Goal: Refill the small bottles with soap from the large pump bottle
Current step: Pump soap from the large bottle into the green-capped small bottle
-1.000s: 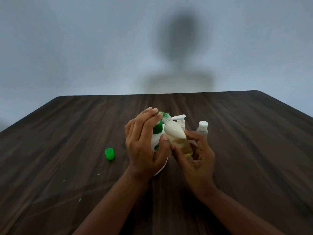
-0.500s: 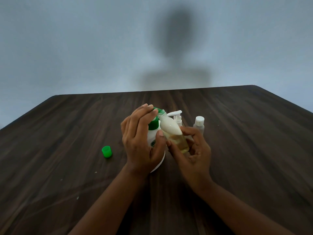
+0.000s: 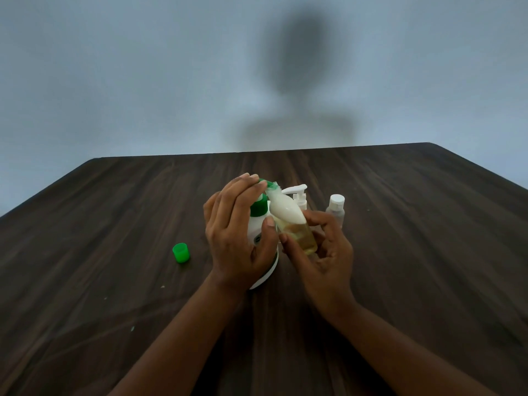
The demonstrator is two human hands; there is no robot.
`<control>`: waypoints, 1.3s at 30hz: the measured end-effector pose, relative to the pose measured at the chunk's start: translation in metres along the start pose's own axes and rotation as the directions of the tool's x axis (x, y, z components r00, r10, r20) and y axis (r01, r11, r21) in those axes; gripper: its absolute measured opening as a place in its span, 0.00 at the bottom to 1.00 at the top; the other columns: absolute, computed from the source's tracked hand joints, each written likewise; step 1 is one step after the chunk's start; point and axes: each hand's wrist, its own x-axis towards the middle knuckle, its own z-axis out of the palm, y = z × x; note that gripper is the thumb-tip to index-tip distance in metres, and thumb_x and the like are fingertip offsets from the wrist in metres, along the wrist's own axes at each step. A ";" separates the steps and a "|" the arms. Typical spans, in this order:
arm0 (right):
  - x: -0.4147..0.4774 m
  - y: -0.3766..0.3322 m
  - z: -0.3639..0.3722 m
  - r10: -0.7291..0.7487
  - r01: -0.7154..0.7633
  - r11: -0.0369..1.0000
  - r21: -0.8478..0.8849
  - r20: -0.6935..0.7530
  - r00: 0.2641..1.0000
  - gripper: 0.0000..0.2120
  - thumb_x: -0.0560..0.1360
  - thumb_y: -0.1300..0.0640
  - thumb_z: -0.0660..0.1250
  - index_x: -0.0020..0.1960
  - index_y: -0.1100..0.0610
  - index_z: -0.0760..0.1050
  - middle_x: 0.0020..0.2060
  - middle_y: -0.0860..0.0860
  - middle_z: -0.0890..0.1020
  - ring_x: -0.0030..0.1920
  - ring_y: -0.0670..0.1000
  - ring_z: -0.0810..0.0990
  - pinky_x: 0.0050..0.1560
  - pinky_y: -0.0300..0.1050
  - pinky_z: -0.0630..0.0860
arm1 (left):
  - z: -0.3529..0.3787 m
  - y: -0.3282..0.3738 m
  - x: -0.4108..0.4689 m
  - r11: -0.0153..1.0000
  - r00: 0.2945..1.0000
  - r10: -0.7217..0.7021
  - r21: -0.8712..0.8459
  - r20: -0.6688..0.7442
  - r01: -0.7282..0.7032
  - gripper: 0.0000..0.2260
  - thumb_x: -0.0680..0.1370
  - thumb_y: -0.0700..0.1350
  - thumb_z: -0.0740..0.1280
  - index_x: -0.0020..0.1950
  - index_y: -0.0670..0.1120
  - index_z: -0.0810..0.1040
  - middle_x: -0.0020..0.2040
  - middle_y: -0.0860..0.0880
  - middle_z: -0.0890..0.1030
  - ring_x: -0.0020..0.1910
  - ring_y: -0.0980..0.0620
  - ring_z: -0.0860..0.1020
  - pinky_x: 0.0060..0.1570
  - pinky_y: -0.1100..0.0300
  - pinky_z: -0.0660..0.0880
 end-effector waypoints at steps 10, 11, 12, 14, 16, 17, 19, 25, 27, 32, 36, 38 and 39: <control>-0.004 0.001 0.003 0.091 -0.091 0.996 0.013 0.025 0.996 0.17 0.74 0.47 0.69 0.59 0.52 0.71 0.56 0.55 0.80 0.55 0.55 0.82 0.47 0.57 0.83 | -0.003 -0.006 -0.001 0.998 0.995 0.057 0.035 0.087 -0.061 0.21 0.74 0.46 0.59 0.62 0.36 0.75 0.64 0.42 0.74 0.68 0.46 0.71 0.65 0.44 0.67; -0.005 0.001 0.004 0.108 -0.109 0.993 0.035 0.027 0.994 0.19 0.74 0.46 0.69 0.60 0.54 0.71 0.56 0.56 0.80 0.54 0.56 0.82 0.47 0.58 0.82 | -0.003 -0.007 -0.002 0.997 0.993 0.059 0.037 0.103 -0.063 0.22 0.74 0.46 0.59 0.63 0.36 0.74 0.65 0.41 0.74 0.68 0.45 0.70 0.65 0.42 0.66; -0.006 0.000 0.005 0.122 -0.124 0.990 0.067 0.030 0.992 0.21 0.74 0.44 0.69 0.60 0.55 0.71 0.55 0.56 0.80 0.54 0.56 0.82 0.47 0.58 0.82 | -0.003 -0.008 -0.002 0.997 0.992 0.063 0.029 0.113 -0.067 0.22 0.74 0.47 0.59 0.65 0.37 0.72 0.66 0.40 0.73 0.69 0.45 0.69 0.65 0.41 0.66; -0.006 -0.005 0.005 0.146 -0.150 0.976 0.157 0.037 0.989 0.22 0.74 0.42 0.69 0.59 0.56 0.71 0.55 0.55 0.80 0.53 0.56 0.83 0.47 0.53 0.83 | -0.004 -0.008 -0.002 0.997 0.990 0.078 -0.004 0.113 -0.078 0.22 0.75 0.48 0.59 0.67 0.40 0.68 0.68 0.40 0.71 0.70 0.45 0.68 0.65 0.38 0.65; -0.006 -0.009 0.005 0.160 -0.165 0.960 0.228 0.040 0.986 0.19 0.73 0.46 0.71 0.58 0.55 0.72 0.54 0.51 0.81 0.53 0.54 0.83 0.48 0.48 0.82 | -0.010 -0.007 0.000 0.996 0.993 0.081 -0.042 0.091 -0.077 0.23 0.77 0.49 0.58 0.69 0.40 0.65 0.70 0.41 0.67 0.70 0.44 0.66 0.63 0.35 0.66; -0.006 -0.010 0.004 0.169 -0.173 0.953 0.249 0.038 0.985 0.17 0.73 0.48 0.71 0.57 0.54 0.72 0.53 0.50 0.82 0.53 0.54 0.83 0.48 0.47 0.82 | -0.014 -0.008 0.004 0.997 0.995 0.070 -0.046 0.067 -0.067 0.22 0.77 0.49 0.58 0.69 0.40 0.65 0.70 0.41 0.66 0.70 0.44 0.66 0.62 0.35 0.67; -0.006 -0.009 0.003 0.196 -0.197 0.942 0.271 0.030 0.980 0.14 0.72 0.48 0.71 0.55 0.49 0.74 0.53 0.50 0.82 0.53 0.55 0.83 0.49 0.50 0.82 | -0.025 -0.013 0.014 1.000 1.000 -0.017 -0.002 0.020 0.017 0.20 0.77 0.45 0.59 0.67 0.39 0.69 0.68 0.40 0.70 0.67 0.44 0.69 0.61 0.37 0.68; -0.004 -0.012 0.000 0.212 -0.209 0.947 0.245 0.016 0.977 0.13 0.71 0.45 0.70 0.54 0.45 0.73 0.49 0.44 0.83 0.48 0.49 0.82 0.47 0.46 0.79 | -0.071 -0.056 0.016 0.817 0.806 -0.576 0.071 0.140 0.572 0.08 0.78 0.38 0.62 0.52 0.50 0.78 0.51 0.46 0.80 0.45 0.62 0.76 0.50 0.62 0.76; -0.004 -0.011 -0.001 0.210 -0.208 0.954 0.215 0.014 0.978 0.14 0.71 0.45 0.68 0.54 0.47 0.72 0.48 0.42 0.82 0.47 0.47 0.82 0.45 0.43 0.79 | -0.092 -0.081 0.000 0.787 0.690 -0.608 0.409 0.392 0.461 0.09 0.78 0.44 0.66 0.55 0.56 0.75 0.54 0.49 0.75 0.52 0.52 0.75 0.56 0.47 0.74; -0.004 -0.009 -0.002 0.173 -0.173 0.973 0.153 0.015 0.985 0.11 0.73 0.45 0.67 0.54 0.45 0.72 0.48 0.43 0.81 0.46 0.48 0.81 0.43 0.45 0.80 | -0.111 -0.090 -0.032 0.738 0.408 -0.675 0.543 0.615 0.401 0.25 0.74 0.51 0.72 0.67 0.62 0.67 0.59 0.51 0.69 0.58 0.46 0.72 0.58 0.43 0.72; -0.002 -0.009 -0.005 0.144 -0.146 0.981 0.131 0.022 0.989 0.09 0.73 0.44 0.67 0.52 0.36 0.72 0.48 0.43 0.81 0.45 0.49 0.82 0.41 0.45 0.80 | -0.104 -0.091 -0.043 0.768 0.427 -0.640 0.518 0.638 0.376 0.27 0.74 0.49 0.72 0.71 0.58 0.67 0.58 0.52 0.68 0.56 0.50 0.71 0.56 0.49 0.73; -0.001 -0.008 -0.006 0.140 -0.141 0.982 0.126 0.015 0.990 0.09 0.73 0.45 0.67 0.52 0.38 0.73 0.48 0.42 0.82 0.45 0.49 0.82 0.41 0.46 0.80 | -0.100 -0.091 -0.044 0.770 0.476 -0.638 0.520 0.605 0.370 0.26 0.74 0.47 0.72 0.71 0.55 0.69 0.57 0.52 0.67 0.54 0.51 0.72 0.54 0.53 0.73; -0.001 -0.008 -0.006 0.141 -0.141 0.982 0.127 0.009 0.990 0.09 0.73 0.45 0.67 0.52 0.40 0.73 0.47 0.42 0.82 0.45 0.49 0.82 0.41 0.46 0.80 | -0.098 -0.090 -0.043 0.771 0.495 -0.635 0.523 0.593 0.362 0.26 0.74 0.46 0.72 0.71 0.55 0.69 0.56 0.52 0.67 0.53 0.51 0.72 0.52 0.54 0.73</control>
